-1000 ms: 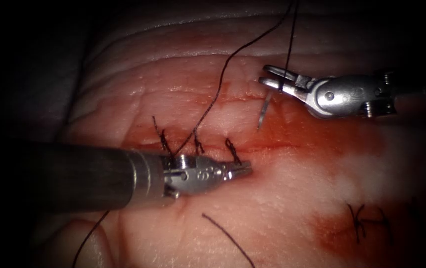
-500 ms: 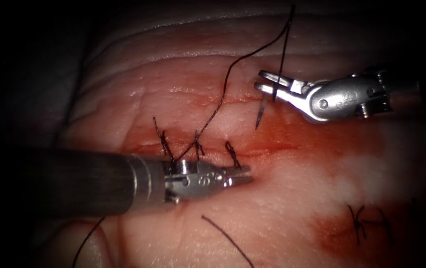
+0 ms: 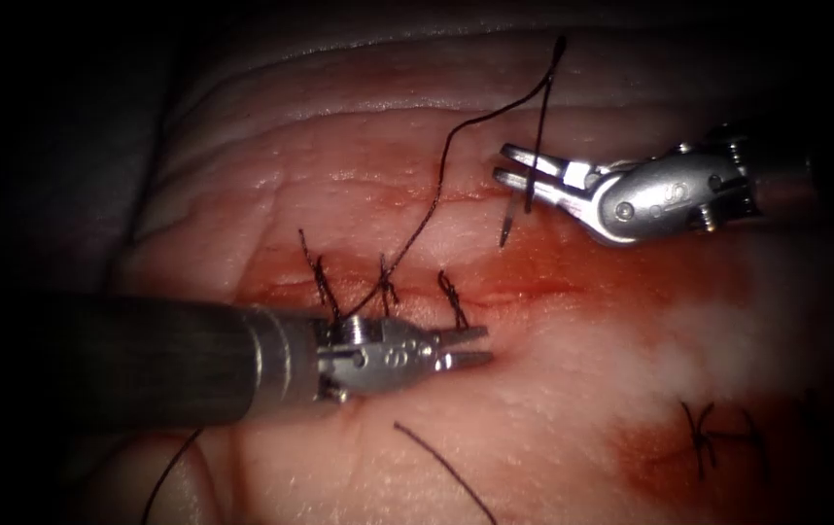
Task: Wound Closure
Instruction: Throw the needle through the top of the incision with the right tool.
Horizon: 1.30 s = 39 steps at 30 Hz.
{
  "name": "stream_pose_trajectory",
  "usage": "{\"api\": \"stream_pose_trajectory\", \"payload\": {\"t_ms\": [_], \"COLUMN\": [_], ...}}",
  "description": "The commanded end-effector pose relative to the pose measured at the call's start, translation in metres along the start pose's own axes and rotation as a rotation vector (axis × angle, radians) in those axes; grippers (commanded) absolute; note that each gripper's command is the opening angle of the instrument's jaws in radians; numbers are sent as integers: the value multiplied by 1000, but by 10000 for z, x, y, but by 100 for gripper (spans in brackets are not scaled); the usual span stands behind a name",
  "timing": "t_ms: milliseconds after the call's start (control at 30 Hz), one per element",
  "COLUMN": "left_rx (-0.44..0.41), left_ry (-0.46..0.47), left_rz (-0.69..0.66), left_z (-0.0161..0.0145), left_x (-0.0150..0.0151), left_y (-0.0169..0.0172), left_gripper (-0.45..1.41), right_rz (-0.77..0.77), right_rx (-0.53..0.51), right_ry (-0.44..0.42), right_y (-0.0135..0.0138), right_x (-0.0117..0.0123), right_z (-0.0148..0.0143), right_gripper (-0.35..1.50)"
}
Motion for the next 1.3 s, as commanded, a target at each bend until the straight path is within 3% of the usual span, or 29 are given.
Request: {"api": "stream_pose_trajectory", "payload": {"t_ms": [33, 233, 667, 1300], "left_rx": [-2, -10, -25, -30], "left_ry": [1, 5, 15, 17], "left_rz": [0, -17, -48, -48], "left_z": [7, 1, -16, -20], "left_x": [0, 4, 10, 9], "left_y": [1, 1, -4, -6], "left_gripper": [0, 2, 4, 4], "right_rz": [-3, -20, -273, -279], "right_rx": [6, 5, 34, 103], "right_ry": [-1, 6, 26, -50], "right_y": [-9, -19, -60, -107], "right_x": [-7, -19, -32, -73], "right_z": [6, 6, -2, -24], "right_gripper": [-35, -35, -35, -35]}}
